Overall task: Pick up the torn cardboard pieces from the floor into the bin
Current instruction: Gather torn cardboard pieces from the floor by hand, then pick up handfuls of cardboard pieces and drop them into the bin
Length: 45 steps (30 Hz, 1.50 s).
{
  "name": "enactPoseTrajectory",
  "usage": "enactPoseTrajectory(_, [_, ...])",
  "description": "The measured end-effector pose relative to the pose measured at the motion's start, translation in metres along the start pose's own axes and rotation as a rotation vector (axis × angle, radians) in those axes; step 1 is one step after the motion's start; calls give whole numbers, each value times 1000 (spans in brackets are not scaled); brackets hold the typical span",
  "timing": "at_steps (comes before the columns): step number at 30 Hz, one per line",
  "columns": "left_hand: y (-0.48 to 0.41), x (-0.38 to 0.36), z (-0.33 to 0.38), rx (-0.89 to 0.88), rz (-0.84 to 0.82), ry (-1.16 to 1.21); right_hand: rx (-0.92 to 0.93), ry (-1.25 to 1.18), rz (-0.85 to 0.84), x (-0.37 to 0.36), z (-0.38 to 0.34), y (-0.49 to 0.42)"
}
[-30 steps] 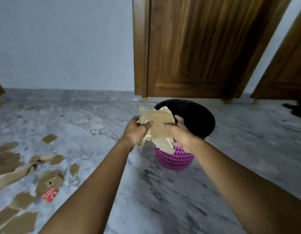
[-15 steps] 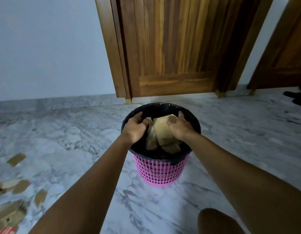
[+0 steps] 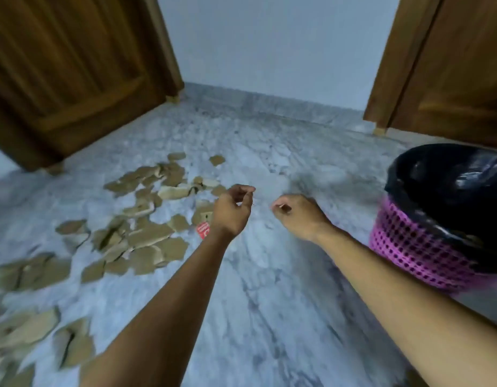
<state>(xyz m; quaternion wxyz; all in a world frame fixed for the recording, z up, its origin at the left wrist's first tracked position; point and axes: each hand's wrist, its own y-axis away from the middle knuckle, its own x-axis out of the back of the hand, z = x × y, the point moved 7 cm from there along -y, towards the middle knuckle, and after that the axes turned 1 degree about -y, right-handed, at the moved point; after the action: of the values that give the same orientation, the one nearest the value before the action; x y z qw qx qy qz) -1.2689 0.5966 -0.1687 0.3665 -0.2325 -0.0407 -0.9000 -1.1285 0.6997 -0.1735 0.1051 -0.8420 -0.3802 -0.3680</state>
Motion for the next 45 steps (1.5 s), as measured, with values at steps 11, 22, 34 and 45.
enactPoseTrajectory(11, [224, 276, -257, 485, 162, -187, 280, 263, -694, -342, -147, 100])
enactPoseTrajectory(22, [328, 255, -372, 671, -250, -372, 382, 617, -851, -490, -167, 120])
enactPoseTrajectory(34, [339, 207, -400, 474, 35, -363, 727, 630, -789, -591, -170, 104])
enactPoseTrajectory(45, [340, 234, -387, 663, 152, -432, 706, 439, -834, -567, -154, 79])
